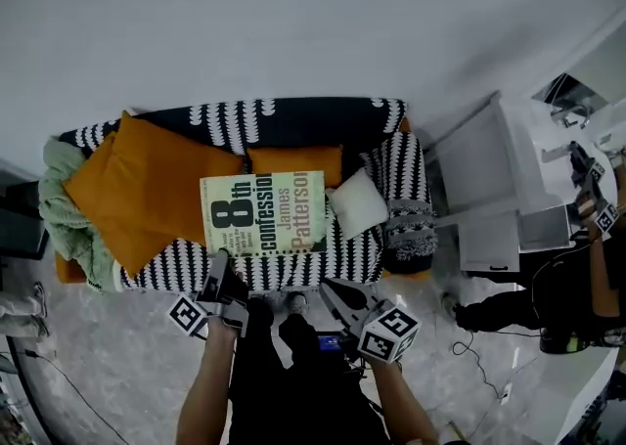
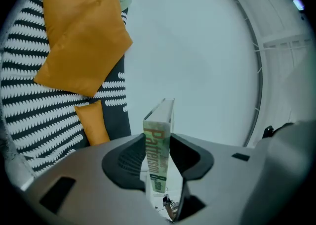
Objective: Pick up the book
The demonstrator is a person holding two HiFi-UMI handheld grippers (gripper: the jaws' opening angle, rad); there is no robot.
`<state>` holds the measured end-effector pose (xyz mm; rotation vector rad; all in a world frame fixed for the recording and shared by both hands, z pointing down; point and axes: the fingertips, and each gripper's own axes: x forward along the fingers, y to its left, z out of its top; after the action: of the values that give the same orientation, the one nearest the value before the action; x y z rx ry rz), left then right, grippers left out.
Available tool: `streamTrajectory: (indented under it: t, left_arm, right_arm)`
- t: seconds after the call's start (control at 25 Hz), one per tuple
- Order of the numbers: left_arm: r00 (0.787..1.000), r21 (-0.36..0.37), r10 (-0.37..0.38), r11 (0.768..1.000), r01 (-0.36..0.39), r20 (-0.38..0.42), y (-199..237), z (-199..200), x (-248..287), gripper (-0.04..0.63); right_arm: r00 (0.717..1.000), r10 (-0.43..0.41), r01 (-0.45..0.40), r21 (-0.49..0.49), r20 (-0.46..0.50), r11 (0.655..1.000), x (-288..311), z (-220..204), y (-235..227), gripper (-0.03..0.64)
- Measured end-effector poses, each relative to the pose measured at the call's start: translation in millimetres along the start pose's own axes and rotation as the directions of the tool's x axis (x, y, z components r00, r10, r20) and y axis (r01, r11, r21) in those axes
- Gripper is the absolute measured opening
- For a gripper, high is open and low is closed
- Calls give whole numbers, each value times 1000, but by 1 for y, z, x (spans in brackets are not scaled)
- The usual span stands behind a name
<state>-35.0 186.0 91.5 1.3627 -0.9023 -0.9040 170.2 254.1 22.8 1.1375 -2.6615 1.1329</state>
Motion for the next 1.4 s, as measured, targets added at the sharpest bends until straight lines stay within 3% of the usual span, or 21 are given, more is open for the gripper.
streamTrajectory:
  t: [0.32,0.64,0.88,1.4]
  left_arm:
    - [999,-46,7,999,-5,52,-17,6,-45,163]
    - [995,-38,-72,996,75,67,-60,36,-105,163]
    - [997,-12,-70,997,70,23,-76,59,-146,163]
    - [995,-59,-72,996,68,-71,-70,73,-228,163]
  right_arm:
    - [1000,9,-8,-34,17,999,-11,16,9,17]
    - [998,6,-3,-44,57,999,-16,-5,73,17]
    - [997,11,-8,-45,75,999,3,-20,117,17]
    - [994,-58,66,-100,88,993,-9,-72,200,17]
